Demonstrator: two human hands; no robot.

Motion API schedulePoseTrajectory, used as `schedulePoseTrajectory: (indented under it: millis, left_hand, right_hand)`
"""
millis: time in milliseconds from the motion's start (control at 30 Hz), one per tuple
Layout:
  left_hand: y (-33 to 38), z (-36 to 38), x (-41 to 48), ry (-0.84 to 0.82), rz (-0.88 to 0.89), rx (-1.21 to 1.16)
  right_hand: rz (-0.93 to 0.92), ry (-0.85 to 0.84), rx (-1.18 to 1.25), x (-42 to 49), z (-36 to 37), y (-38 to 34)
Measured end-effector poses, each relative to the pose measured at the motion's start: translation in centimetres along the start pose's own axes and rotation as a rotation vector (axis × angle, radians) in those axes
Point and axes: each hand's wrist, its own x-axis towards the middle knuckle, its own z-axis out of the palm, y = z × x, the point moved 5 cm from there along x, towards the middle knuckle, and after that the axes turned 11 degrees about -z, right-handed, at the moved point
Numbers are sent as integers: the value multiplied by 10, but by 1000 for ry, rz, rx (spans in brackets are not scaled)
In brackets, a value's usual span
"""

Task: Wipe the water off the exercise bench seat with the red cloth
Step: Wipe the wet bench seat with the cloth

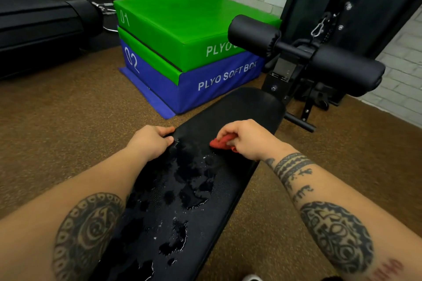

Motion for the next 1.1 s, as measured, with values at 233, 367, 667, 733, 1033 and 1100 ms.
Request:
schedulePoseTrajectory:
  millis: [233,367,667,733,1033,1100]
  left_hand:
    - [2,-1,-7,2,34,38]
    - [2,-1,-8,10,43,51]
    - [3,-2,-8,19,40,69]
    - [2,0,-4,8,33,65]
    - [0,-1,-9,20,45,60]
    - [5,-4,-18,53,71,128]
  right_hand:
    - [-21,127,-299,-6,43,-6]
    - [-86,135,-248,-19,32,-20]
    - [214,456,75,-40,8,-4]
    - [221,434,-93,-34,26,-3]
    - [-159,109,-314,-51,55,-27]
    - [-166,47,-239,-61,53,-29]
